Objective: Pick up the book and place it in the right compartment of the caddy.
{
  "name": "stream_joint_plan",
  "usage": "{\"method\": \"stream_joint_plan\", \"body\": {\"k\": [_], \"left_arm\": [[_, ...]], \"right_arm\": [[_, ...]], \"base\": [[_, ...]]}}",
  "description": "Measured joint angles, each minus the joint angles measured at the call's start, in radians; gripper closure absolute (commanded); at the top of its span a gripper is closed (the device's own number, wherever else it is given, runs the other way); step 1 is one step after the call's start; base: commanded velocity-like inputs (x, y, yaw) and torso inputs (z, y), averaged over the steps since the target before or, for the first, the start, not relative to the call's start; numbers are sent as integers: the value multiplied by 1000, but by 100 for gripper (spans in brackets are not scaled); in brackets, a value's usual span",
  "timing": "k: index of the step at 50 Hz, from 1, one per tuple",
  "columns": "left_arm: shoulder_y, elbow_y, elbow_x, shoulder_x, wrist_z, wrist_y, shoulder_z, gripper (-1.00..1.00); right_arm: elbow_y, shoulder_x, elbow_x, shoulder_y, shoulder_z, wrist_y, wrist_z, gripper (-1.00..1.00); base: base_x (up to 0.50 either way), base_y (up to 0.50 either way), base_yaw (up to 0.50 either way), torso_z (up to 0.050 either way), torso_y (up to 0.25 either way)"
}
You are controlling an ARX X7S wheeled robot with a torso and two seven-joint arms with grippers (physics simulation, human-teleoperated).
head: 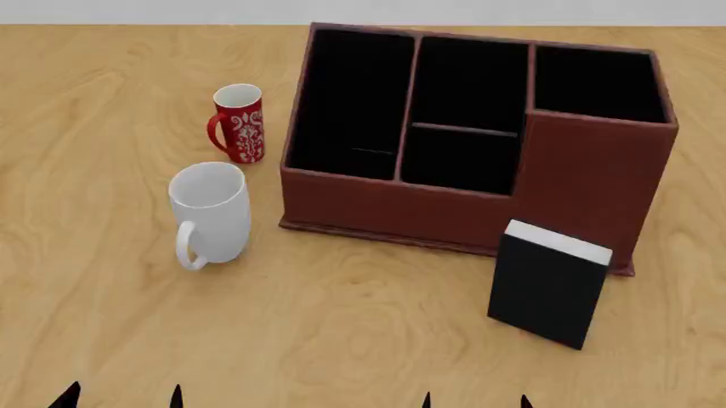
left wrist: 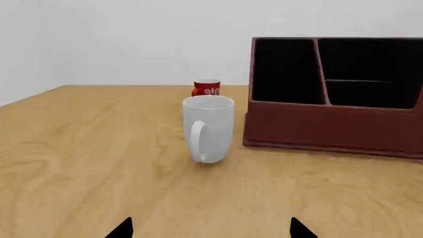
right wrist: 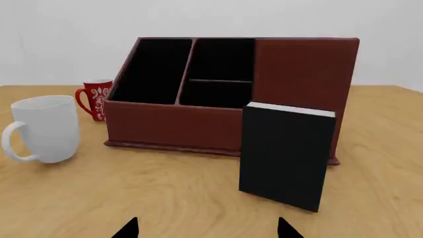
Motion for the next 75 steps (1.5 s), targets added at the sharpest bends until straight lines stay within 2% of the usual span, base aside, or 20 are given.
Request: {"method": "stream_joint_plan", "body": {"k": [25, 75], "left_arm": [[27, 30, -18, -46, -77, 33, 50, -100], [23, 29, -84, -109, -159, 31, 117, -100]], "right_arm": [[-20, 49, 16, -28, -76, -63, 83, -100], [16, 104, 45, -27, -151, -75, 185, -100]], "base": [[0, 0, 0, 1, 0], [0, 0, 0, 48, 0]]}}
